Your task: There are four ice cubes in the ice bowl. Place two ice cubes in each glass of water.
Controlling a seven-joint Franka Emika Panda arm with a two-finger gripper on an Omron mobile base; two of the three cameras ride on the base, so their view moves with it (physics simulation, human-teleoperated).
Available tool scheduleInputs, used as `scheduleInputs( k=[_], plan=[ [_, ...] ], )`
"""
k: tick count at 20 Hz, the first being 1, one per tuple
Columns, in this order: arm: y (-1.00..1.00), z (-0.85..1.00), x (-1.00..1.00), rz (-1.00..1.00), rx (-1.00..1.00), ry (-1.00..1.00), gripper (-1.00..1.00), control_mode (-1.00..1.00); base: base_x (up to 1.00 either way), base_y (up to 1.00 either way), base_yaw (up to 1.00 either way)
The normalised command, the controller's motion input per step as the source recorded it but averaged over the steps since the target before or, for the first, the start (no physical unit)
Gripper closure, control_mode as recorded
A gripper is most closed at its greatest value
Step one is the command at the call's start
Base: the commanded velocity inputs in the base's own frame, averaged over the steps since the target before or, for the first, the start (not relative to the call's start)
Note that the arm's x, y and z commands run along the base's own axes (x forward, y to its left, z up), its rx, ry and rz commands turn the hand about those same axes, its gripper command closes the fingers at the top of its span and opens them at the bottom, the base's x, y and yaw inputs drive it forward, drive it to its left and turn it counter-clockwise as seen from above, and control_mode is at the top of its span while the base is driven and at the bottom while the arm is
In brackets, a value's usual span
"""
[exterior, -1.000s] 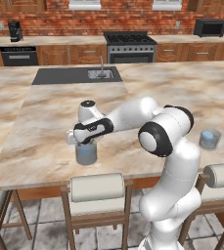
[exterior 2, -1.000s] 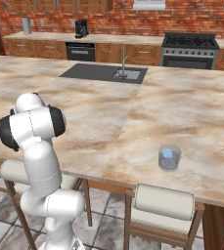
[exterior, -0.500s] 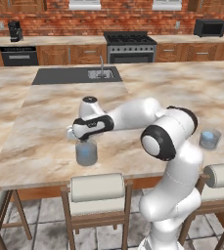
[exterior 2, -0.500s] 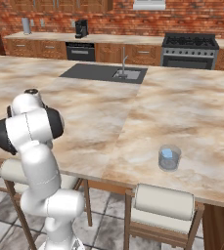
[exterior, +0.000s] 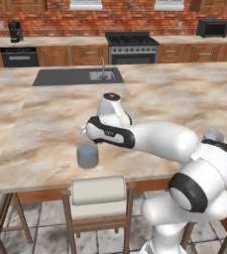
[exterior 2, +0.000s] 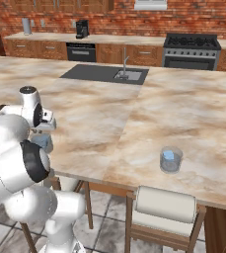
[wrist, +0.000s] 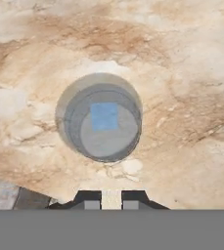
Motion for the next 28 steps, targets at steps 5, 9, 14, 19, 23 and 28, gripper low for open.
scheduleInputs(
  k=[5, 9, 14, 19, 23, 28],
  plan=[
    [-1.00, 0.08, -1.00, 0.00, 0.00, -0.05, -1.00, -1.00, 0.00, 0.00, 0.00],
    [-0.82, 0.41, -1.00, -0.01, -0.03, -0.08, -1.00, -1.00, 0.00, 0.00, 0.00],
    [-0.66, 0.30, -0.93, -0.06, -0.05, -0.04, -1.00, -1.00, 0.00, 0.00, 0.00],
    [-0.49, 0.13, -0.60, -0.17, -0.09, 0.00, -1.00, -1.00, 0.00, 0.00, 0.00],
    [-0.24, 0.05, -0.04, -0.07, -0.03, 0.00, -1.00, -1.00, 0.00, 0.00, 0.00],
    [-0.09, 0.06, 0.00, 0.00, 0.00, 0.00, -1.00, -1.00, 0.00, 0.00, 0.00]
  ],
)
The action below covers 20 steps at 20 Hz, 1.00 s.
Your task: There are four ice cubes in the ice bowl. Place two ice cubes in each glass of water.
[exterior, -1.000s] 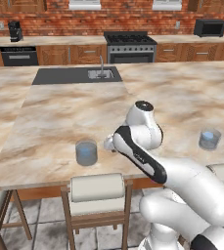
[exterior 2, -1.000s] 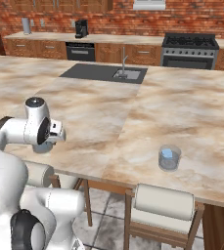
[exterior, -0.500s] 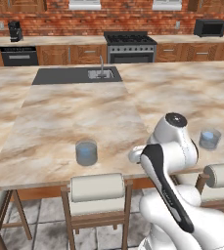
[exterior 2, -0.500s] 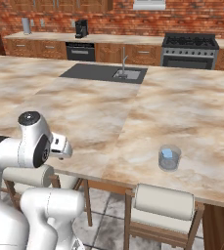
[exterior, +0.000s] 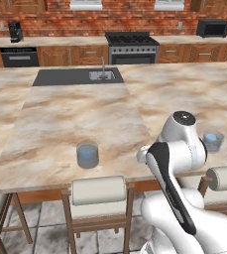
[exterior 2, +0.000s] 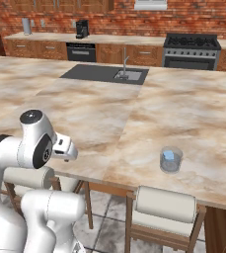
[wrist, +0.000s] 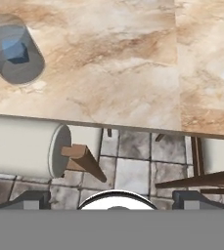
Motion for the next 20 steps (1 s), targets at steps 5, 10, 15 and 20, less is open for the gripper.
scheduleInputs(
  k=[5, 10, 15, 20],
  plan=[
    [0.00, 0.00, 0.00, 0.00, 0.00, 0.00, -1.00, -1.00, 0.00, 0.00, 0.00],
    [0.00, 0.00, 0.00, 0.00, 0.00, 0.00, -1.00, 1.00, -0.29, -0.14, -0.05],
    [0.00, 0.00, 0.00, 0.00, 0.00, 0.00, -1.00, 1.00, -0.46, -0.31, -0.17],
    [0.00, 0.00, 0.00, 0.00, 0.00, 0.00, -1.00, 1.00, -0.54, -0.36, -0.21]
  ],
)
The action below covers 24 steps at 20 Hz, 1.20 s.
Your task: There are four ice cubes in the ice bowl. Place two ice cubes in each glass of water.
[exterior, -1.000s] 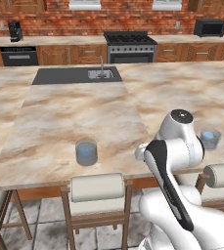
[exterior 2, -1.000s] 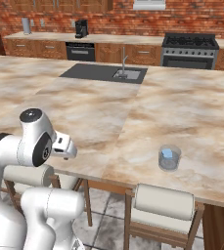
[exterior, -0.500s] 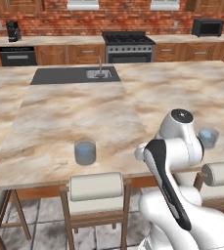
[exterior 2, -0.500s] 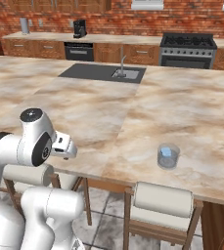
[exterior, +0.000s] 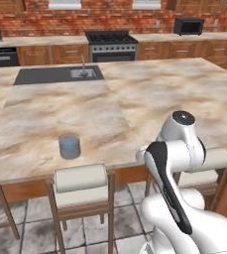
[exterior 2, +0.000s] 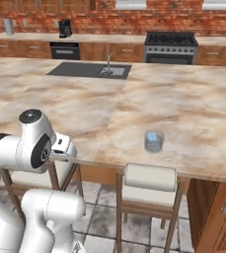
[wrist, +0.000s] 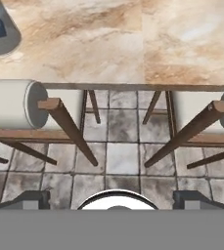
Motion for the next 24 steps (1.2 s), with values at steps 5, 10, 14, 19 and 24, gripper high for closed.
scheduleInputs(
  k=[5, 10, 14, 19, 24],
  plan=[
    [0.00, 0.00, 0.00, 0.00, 0.00, 0.00, -1.00, 1.00, -0.34, -0.70, -0.21],
    [0.00, 0.00, 0.00, 0.00, 0.00, 0.00, -1.00, 1.00, 0.00, -0.90, -0.16],
    [0.00, 0.00, 0.00, 0.00, 0.00, 0.00, -1.00, 1.00, 0.11, -0.97, -0.10],
    [0.00, 0.00, 0.00, 0.00, 0.00, 0.00, -1.00, 1.00, 0.32, -0.83, -0.01],
    [0.00, 0.00, 0.00, 0.00, 0.00, 0.00, -1.00, 1.00, 0.48, -0.70, 0.00]
  ],
)
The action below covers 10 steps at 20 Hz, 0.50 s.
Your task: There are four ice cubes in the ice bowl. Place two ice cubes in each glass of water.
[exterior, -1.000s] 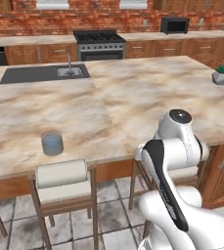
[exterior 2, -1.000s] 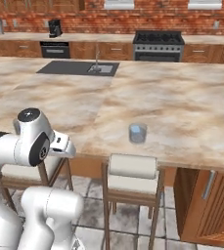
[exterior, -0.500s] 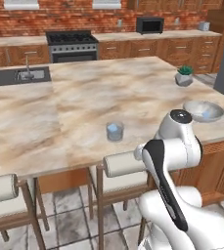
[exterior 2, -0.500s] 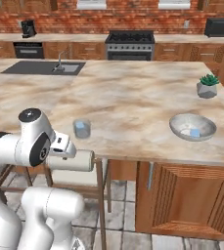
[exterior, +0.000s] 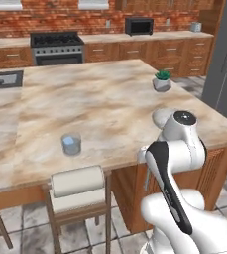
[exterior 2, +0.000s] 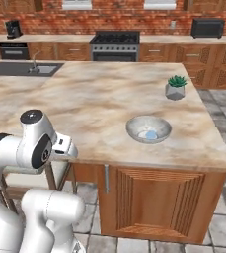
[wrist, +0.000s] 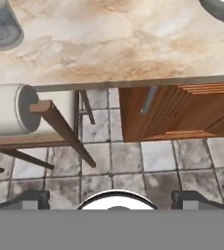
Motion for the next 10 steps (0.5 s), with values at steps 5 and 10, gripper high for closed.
scheduleInputs(
  k=[5, 10],
  plan=[
    [0.00, 0.00, 0.00, 0.00, 0.00, 0.00, -1.00, 1.00, 0.66, -0.64, 0.00],
    [0.00, 0.00, 0.00, 0.00, 0.00, 0.00, -1.00, 1.00, 0.64, -0.55, 0.00]
  ],
)
